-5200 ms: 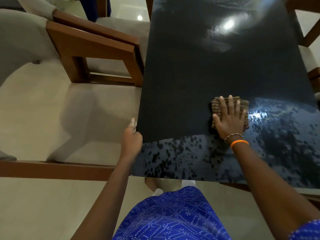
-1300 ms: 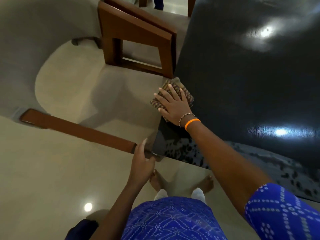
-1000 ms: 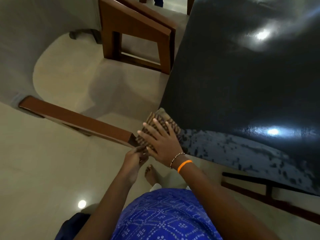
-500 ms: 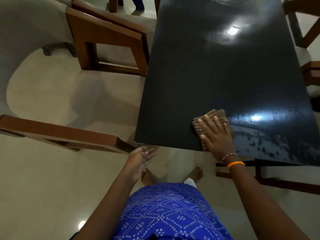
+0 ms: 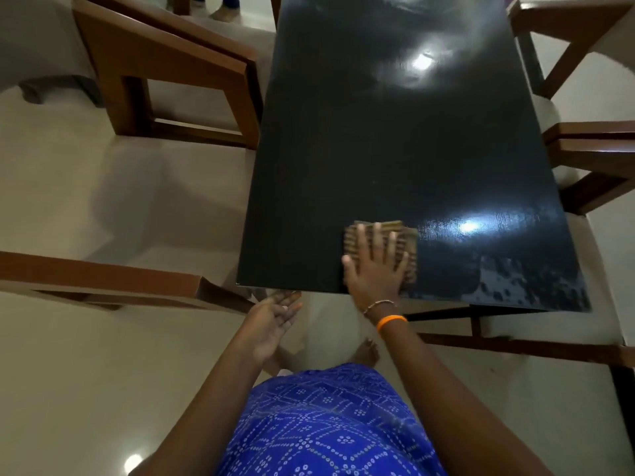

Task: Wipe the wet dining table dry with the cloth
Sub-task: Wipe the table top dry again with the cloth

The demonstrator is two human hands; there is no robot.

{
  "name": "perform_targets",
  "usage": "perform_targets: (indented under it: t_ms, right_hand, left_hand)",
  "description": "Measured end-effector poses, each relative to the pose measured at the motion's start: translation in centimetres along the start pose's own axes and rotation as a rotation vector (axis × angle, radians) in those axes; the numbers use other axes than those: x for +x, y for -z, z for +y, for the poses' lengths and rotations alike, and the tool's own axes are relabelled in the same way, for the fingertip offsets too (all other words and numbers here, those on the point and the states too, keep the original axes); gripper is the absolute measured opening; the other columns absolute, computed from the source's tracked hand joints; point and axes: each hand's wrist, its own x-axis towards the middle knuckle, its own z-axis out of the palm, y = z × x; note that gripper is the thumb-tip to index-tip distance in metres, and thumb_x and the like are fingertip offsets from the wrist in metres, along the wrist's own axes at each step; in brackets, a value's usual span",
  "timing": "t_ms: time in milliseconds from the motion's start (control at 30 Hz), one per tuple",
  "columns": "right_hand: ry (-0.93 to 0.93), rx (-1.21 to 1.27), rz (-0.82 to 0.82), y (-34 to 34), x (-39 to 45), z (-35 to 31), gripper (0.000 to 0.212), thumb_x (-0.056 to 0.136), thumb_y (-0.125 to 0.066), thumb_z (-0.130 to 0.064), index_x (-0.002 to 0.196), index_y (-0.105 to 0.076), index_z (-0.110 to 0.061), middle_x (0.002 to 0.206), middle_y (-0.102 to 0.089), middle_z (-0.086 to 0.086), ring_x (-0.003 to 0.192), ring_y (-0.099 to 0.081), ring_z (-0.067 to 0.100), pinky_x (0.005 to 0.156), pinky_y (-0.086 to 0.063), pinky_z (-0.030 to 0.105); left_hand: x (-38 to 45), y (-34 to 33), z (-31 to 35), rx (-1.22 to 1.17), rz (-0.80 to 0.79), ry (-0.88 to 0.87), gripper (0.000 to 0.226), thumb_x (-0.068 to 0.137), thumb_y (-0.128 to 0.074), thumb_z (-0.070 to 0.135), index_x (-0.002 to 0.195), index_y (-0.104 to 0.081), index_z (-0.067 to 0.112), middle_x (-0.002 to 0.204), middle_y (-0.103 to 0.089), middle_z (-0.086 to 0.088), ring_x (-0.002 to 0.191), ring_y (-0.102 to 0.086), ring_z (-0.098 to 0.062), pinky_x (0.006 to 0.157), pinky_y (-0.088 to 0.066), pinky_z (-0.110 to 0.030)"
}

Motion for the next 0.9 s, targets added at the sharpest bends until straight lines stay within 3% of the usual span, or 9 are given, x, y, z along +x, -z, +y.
perform_targets:
  t_ms: [100,167,333,500,633,800,900]
  right_hand:
    - [0.300,0.020,-0.071,-1.1,-0.7,-4.9,0.068,0.091,-0.041,-0.046,0.149,-0.008,-0.035,0.161,0.000,-0.001,0.147,0.006,0.030,0.112,0.007,0.057]
    - [0.469,0.015,-0.097,-1.5,-0.7,-6.2,0.067,0.089,-0.043,-0.044,0.149,-0.013,-0.034,0.160,-0.004,-0.001,0.147,0.002,0.031,0.113,0.001,0.059]
    - [0.712,0.001,-0.060,-1.1,-0.6,-0.8,0.062,0.089,-0.041,-0.045,0.147,-0.020,-0.037,0.159,-0.015,-0.002,0.147,-0.010,0.027,0.115,-0.003,0.051]
    - [0.539,-0.050,0.089,0.4,-0.9,9.8,0.061,0.084,-0.042,-0.042,0.144,-0.031,-0.036,0.155,-0.027,-0.003,0.145,-0.020,0.025,0.117,-0.014,0.048]
    - [0.347,-0.083,0.126,2.8,-0.5,19.8,0.059,0.083,-0.041,-0.037,0.141,-0.036,-0.031,0.151,-0.035,0.001,0.141,-0.028,0.028,0.113,-0.018,0.044]
    - [-0.043,-0.076,0.109,5.2,-0.6,30.1,0.062,0.083,-0.025,-0.041,0.144,-0.032,-0.031,0.155,-0.028,0.000,0.143,-0.026,0.028,0.114,-0.017,0.049]
    - [-0.200,-0.049,0.135,5.7,-0.9,32.8,0.065,0.083,-0.021,-0.045,0.145,-0.031,-0.029,0.155,-0.028,0.002,0.142,-0.025,0.031,0.115,-0.016,0.052]
  left_hand:
    - [-0.2,-1.5,-0.3,0.041,-0.004,0.001,0.043,0.088,-0.033,-0.008,0.124,-0.049,0.008,0.117,-0.061,-0.008,0.108,-0.057,-0.019,0.092,-0.043,-0.030]
    - [-0.3,-2.1,-0.8,0.085,0.019,0.006,0.040,0.091,-0.033,-0.004,0.126,-0.050,0.005,0.120,-0.062,-0.013,0.109,-0.057,-0.022,0.089,-0.046,-0.030]
    - [-0.2,-4.8,-2.0,0.097,-0.007,0.048,0.038,0.092,-0.031,-0.002,0.123,-0.051,0.009,0.126,-0.057,-0.015,0.117,-0.053,-0.026,0.098,-0.040,-0.036]
    - [0.3,-9.0,-3.6,0.148,-0.027,0.140,0.035,0.094,-0.036,0.001,0.127,-0.045,0.001,0.130,-0.055,-0.015,0.119,-0.051,-0.026,0.107,-0.031,-0.038]
    - [0.5,-12.4,-5.9,0.283,-0.060,0.129,0.031,0.095,-0.036,0.004,0.122,-0.051,0.008,0.131,-0.055,-0.010,0.112,-0.052,-0.020,0.106,-0.031,-0.035]
    - [0.2,-14.7,-8.3,0.397,-0.169,0.123,0.037,0.097,-0.036,0.011,0.133,-0.044,0.012,0.135,-0.052,-0.004,0.116,-0.050,-0.017,0.106,-0.030,-0.033]
    - [-0.1,-15.4,-8.9,0.420,-0.198,0.125,0.038,0.097,-0.037,0.013,0.135,-0.042,0.014,0.135,-0.052,-0.002,0.116,-0.051,-0.016,0.104,-0.032,-0.031]
